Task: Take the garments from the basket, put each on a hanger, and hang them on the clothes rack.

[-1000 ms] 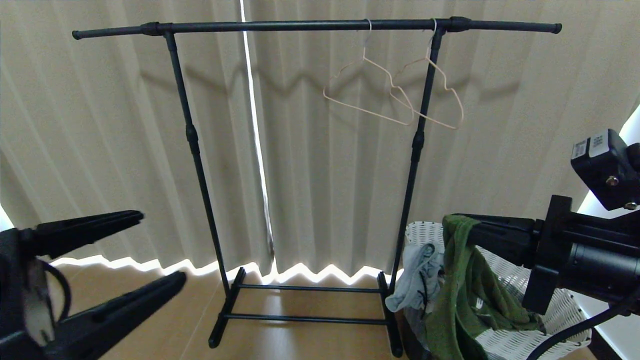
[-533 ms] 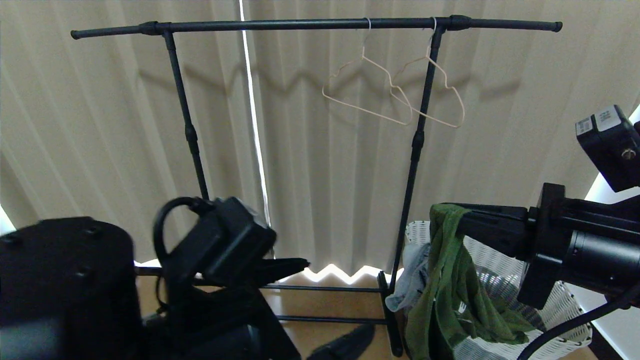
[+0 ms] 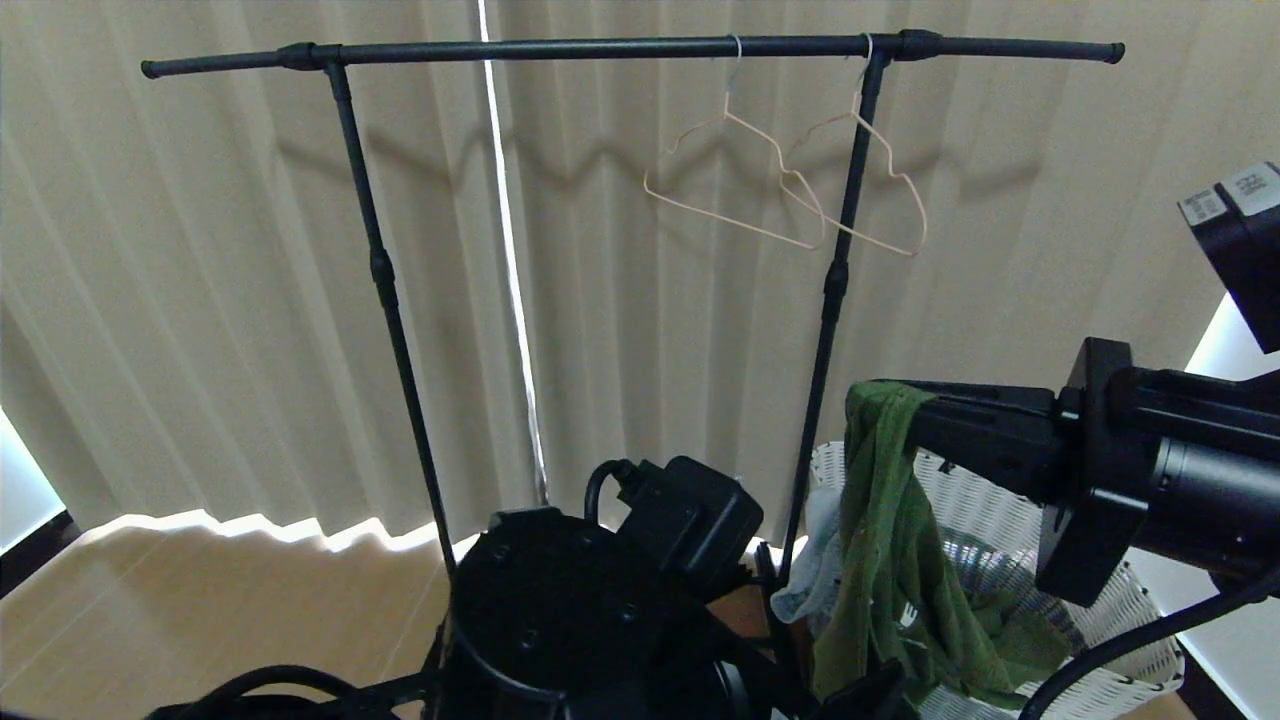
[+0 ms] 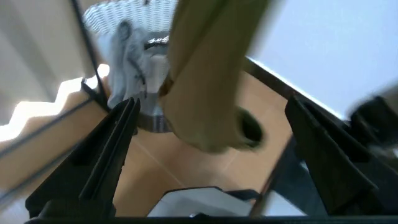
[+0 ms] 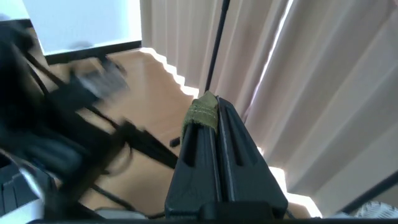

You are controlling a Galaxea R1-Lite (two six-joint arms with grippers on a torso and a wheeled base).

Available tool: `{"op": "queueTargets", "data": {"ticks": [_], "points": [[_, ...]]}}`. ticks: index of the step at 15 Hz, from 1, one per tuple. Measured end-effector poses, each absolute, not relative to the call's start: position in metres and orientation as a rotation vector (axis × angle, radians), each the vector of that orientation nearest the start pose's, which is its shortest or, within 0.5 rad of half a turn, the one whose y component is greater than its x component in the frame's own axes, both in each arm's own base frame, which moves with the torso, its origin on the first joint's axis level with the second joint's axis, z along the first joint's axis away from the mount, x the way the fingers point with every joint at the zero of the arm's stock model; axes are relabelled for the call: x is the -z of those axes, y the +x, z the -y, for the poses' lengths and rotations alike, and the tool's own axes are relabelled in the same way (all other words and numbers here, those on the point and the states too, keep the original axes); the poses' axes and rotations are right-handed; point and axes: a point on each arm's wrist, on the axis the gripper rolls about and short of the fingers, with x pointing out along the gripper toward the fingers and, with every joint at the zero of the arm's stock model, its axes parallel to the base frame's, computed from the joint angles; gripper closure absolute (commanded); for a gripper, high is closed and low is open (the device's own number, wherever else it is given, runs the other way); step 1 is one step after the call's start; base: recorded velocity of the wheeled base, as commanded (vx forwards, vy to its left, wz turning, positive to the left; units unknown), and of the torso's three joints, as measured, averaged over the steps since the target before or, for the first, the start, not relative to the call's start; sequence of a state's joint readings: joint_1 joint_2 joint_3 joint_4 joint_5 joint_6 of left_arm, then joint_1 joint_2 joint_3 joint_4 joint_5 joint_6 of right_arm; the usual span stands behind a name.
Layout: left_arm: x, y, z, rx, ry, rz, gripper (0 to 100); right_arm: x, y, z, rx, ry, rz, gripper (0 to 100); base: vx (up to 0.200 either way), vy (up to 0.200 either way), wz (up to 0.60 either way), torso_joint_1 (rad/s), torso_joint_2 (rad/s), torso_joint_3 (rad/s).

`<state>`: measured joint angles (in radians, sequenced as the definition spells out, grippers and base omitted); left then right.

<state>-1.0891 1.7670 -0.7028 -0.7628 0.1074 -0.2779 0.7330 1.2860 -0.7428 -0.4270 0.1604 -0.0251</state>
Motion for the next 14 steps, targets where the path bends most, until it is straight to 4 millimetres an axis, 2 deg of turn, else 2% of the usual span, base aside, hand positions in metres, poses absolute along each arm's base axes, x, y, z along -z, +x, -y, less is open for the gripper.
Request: {"op": "queueTargets", "data": {"ticks": [7,14], "points": [[-0.113,0.189,0.273,0.777,-0.129,-0.420,0,-0.251,0.154,-0.143,-0.891,-0.058,-0.107,100,0.000,0.000,0.00,0.000,0.00,0.000],[-0.092,0.189,0.259,0.677,-0.069,-0.471,0,-0.252,0.159,-0.147,-0.890,-0.054,-0.087,100,0.000,0.000,0.00,0.000,0.00,0.000]]}}
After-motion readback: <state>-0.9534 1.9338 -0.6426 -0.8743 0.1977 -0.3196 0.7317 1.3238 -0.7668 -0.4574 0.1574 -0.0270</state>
